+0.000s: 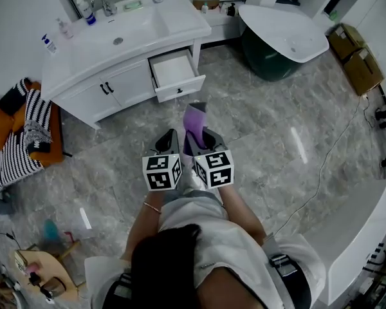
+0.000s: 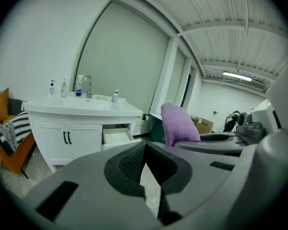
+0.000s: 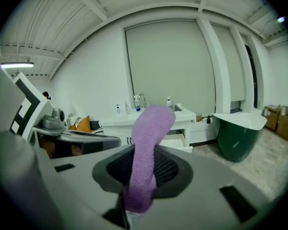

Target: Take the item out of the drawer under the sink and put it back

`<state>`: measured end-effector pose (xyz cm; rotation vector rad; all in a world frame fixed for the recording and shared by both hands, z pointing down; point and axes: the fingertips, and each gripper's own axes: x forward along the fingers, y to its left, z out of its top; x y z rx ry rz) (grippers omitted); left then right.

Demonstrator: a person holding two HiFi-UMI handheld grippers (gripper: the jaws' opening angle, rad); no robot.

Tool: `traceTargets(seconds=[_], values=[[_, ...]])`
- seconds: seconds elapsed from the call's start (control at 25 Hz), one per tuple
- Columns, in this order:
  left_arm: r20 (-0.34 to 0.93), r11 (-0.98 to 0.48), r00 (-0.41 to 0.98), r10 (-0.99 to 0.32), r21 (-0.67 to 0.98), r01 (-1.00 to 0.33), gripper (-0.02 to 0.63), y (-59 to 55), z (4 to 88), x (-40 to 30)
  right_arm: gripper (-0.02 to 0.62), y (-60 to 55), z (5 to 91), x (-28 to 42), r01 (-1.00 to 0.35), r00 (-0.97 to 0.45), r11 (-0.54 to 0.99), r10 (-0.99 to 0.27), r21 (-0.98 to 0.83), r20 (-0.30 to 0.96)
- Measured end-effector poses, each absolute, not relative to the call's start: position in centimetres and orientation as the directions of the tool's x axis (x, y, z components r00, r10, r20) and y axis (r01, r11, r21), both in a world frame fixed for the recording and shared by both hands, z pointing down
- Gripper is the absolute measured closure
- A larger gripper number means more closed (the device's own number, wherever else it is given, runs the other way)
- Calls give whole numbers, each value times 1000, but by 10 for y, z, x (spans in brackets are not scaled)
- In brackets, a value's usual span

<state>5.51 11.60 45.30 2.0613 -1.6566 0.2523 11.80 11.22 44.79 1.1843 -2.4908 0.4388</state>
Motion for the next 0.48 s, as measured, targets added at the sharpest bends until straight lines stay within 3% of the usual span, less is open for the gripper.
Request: traceTargets(seconds=[0.48], values=[[435, -184, 283, -855, 255, -949, 601, 51, 463, 40, 499, 46, 459, 98, -800, -572, 588, -683, -122, 454]])
